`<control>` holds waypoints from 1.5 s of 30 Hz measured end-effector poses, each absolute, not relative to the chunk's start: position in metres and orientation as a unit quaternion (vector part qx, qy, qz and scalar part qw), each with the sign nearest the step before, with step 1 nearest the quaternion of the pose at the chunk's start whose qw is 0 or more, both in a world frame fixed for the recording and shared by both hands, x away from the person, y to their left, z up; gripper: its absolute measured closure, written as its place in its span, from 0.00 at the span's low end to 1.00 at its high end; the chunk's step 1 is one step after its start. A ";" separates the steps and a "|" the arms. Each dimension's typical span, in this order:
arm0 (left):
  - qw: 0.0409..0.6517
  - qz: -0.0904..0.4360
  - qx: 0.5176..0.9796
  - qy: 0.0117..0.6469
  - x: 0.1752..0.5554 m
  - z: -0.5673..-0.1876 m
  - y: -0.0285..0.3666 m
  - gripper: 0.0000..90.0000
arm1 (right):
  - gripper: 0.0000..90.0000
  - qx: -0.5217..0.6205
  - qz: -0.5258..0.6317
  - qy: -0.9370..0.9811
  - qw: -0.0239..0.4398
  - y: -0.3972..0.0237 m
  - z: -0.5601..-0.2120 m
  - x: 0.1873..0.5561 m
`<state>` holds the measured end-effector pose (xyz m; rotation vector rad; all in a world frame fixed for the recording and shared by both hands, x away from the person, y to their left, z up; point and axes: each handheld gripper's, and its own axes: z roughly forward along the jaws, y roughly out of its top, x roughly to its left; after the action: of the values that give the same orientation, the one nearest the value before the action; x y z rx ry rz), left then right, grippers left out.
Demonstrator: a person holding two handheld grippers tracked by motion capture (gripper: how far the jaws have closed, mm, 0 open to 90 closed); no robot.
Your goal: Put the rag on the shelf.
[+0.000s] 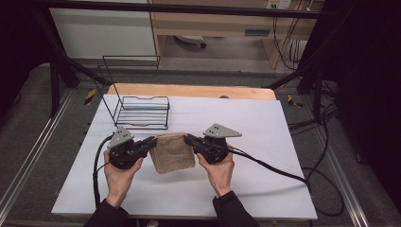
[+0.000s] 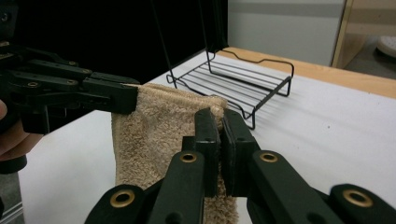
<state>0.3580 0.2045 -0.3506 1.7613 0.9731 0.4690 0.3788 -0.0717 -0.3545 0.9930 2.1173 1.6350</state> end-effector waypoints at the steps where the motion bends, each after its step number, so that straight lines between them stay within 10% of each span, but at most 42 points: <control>1: 0.513 0.197 0.731 0.404 0.358 -0.349 0.206 0.92 | 0.96 0.343 0.570 0.733 0.146 -0.070 -0.353 0.379; 45: 0.564 0.280 0.671 0.392 0.370 -0.276 0.256 0.92 | 0.96 0.306 0.637 0.674 0.214 -0.012 -0.288 0.396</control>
<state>0.3703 0.2557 -0.2757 1.5794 0.9214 0.6596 0.3959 -0.0116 -0.2876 0.8499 1.8707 1.7688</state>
